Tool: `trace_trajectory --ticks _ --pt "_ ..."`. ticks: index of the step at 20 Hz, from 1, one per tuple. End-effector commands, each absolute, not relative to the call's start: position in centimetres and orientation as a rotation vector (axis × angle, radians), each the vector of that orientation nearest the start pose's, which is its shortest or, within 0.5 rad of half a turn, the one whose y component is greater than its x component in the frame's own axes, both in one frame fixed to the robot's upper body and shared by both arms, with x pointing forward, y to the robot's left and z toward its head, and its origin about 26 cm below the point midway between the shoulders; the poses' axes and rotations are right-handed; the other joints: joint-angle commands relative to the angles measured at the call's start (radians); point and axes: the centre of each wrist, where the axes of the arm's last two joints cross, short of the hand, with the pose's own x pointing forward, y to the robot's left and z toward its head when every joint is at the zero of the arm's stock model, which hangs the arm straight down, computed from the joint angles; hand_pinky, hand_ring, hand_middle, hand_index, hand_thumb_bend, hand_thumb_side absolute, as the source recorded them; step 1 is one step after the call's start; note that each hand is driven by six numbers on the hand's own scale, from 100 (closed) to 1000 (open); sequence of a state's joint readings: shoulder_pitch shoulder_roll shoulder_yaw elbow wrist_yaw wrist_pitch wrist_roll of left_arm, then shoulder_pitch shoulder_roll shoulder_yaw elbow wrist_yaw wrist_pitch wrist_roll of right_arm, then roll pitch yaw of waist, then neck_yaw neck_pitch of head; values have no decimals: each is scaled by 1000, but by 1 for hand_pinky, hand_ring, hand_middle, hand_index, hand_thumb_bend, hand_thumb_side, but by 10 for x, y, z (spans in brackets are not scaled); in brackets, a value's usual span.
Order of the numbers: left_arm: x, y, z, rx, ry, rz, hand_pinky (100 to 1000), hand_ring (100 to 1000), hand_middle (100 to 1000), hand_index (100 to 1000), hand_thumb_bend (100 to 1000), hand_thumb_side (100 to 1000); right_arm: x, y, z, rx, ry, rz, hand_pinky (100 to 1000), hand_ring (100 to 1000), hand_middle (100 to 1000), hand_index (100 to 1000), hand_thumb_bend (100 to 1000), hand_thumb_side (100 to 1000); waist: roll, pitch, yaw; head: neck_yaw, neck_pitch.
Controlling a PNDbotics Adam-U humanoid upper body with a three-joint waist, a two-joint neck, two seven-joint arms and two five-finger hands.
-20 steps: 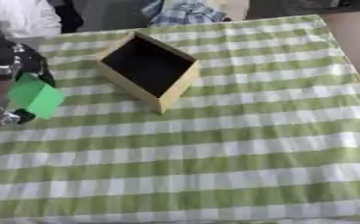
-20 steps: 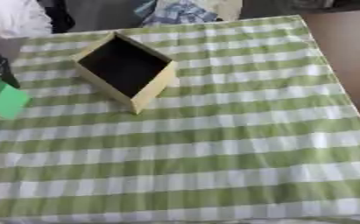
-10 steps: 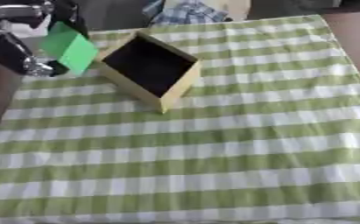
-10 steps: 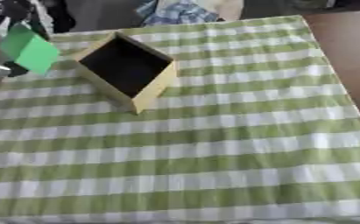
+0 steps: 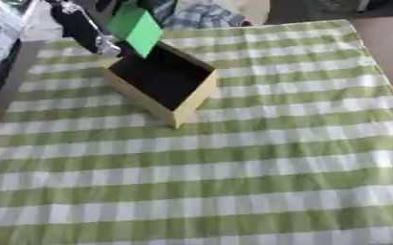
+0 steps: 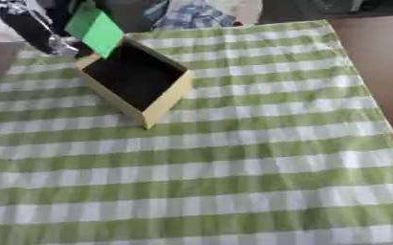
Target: Pick up objects on the table and place them in the box.
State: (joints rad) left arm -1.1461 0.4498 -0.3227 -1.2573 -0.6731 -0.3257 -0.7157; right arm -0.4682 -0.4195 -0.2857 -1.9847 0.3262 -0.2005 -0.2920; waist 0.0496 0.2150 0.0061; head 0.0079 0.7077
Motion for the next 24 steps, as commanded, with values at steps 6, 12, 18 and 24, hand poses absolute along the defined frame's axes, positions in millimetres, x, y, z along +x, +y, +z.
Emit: trace_trajectory --ticks 6,12,18,24 --pt "464 160 316 -1066 2182 2617 344 459 473 662 111 100 297 -323 291 1118 3203 -74 563 788 717 892 100 1000 -16 13 -17 14 -46" --pt "472 153 302 -1124 2136 2632 350 464 478 662 141 100 297 -321 292 1098 3207 -59 560 787 716 893 100 1000 -21 30 -24 19 -65" --pt "480 153 290 -1197 2134 2626 376 481 495 678 147 100 298 -320 291 1087 3212 -43 557 786 714 893 100 1000 -20 39 -28 18 -76" --pt "484 153 280 -1245 2126 2631 422 512 529 702 175 100 298 -321 291 1088 3213 -29 555 786 713 894 100 1000 -19 45 -33 19 -81"
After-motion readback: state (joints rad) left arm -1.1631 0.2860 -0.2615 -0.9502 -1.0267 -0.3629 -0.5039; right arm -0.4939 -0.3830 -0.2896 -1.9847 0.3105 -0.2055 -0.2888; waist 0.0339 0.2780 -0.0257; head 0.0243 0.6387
